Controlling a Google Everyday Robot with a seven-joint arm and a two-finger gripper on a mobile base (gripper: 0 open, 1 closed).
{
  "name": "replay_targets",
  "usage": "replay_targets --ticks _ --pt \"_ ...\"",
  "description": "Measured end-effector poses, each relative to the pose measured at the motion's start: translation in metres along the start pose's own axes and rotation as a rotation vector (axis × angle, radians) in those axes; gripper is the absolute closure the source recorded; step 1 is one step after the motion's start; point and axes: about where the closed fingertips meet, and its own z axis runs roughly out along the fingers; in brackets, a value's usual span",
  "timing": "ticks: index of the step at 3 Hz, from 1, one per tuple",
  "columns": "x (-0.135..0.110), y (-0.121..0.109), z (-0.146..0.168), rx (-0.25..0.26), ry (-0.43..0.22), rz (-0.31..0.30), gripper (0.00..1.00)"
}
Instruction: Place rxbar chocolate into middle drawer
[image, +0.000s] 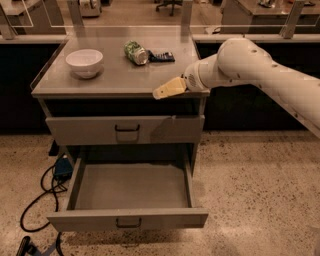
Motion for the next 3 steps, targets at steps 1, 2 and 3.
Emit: replay_targets --ticks 1,2,3 --pt "0.004 0.003 0.004 -0.006 0.008 0.000 0.00" --pt "0.002 -0.010 0.015 0.002 -0.009 0.009 0.00" --pt "-0.002 -0.045 0.015 0.098 -0.044 -0.007 0.00"
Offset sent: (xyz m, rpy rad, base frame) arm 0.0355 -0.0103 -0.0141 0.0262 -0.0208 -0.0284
